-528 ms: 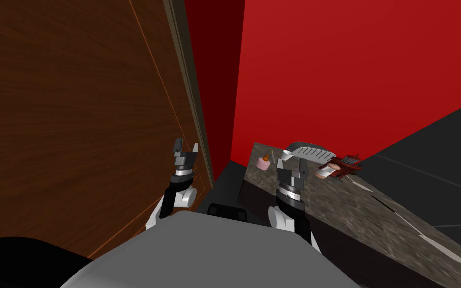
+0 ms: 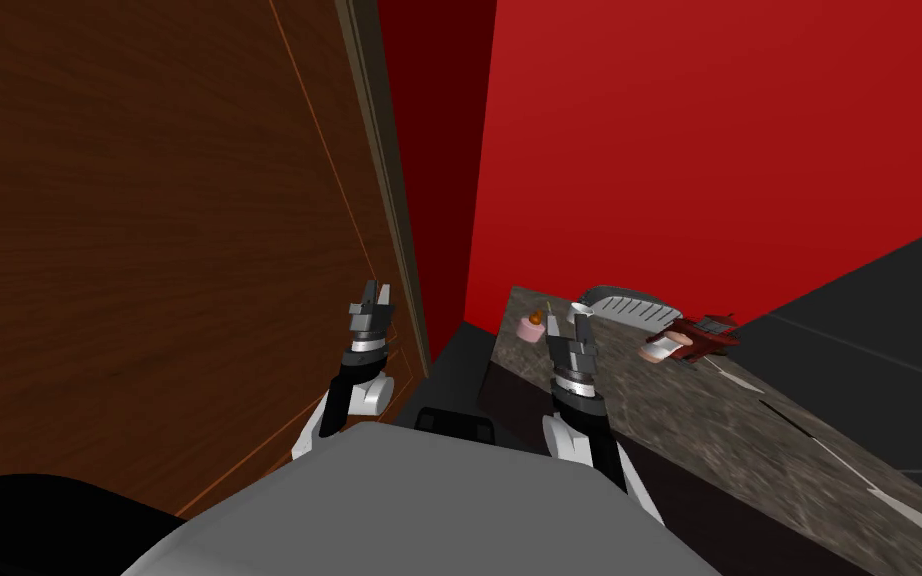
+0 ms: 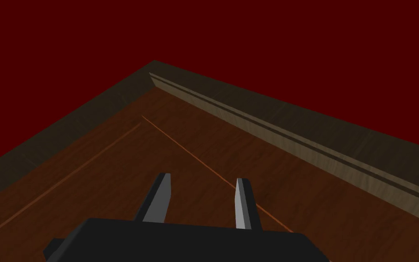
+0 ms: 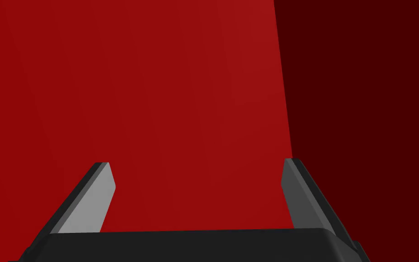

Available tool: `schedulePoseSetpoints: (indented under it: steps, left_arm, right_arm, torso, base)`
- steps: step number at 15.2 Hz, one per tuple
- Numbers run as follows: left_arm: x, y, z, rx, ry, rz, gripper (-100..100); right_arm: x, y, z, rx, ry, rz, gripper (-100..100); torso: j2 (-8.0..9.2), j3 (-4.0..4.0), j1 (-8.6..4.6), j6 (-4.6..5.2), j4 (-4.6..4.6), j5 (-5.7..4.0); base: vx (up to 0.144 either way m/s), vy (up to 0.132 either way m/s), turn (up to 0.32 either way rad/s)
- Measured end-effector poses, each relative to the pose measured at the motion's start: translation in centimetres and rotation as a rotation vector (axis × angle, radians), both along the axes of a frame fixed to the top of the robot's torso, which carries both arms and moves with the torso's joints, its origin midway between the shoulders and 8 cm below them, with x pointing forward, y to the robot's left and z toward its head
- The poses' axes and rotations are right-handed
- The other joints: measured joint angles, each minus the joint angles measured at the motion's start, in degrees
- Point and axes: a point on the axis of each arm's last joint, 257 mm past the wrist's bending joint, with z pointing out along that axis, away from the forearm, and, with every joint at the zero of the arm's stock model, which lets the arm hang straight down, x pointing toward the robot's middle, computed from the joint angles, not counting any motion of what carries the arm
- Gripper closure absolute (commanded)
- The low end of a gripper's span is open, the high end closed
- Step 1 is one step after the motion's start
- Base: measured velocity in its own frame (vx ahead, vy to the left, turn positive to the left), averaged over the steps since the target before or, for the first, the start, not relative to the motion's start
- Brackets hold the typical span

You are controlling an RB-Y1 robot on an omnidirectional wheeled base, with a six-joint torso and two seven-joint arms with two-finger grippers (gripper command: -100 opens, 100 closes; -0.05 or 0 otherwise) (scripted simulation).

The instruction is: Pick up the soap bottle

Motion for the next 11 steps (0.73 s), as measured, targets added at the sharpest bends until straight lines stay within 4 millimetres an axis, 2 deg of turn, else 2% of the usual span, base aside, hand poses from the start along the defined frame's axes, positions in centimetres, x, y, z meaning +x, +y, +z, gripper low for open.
schedulePoseSetpoints:
  steps: [6, 11]
  left_arm:
    - [0.0, 0.0, 0.0, 0.0, 0.0, 0.0, 0]
    - [0.0, 0.0, 0.0, 0.0, 0.0, 0.0, 0]
  right_arm:
    - [0.6, 3.1, -1.2, -0.18, -0.001, 0.082, -100]
    - [1.2, 6.1, -3.2, -0.358, -0.009, 0.161, -100]
  torso:
    - [-0.02, -0.01, 0.02, 0.0, 0.0, 0.01]
    - [-0.04, -0.02, 0.05, -0.02, -0.01, 0.01]
  base:
    - [0.008, 0.013, 0.073]
    - [0.011, 0.018, 0.087]
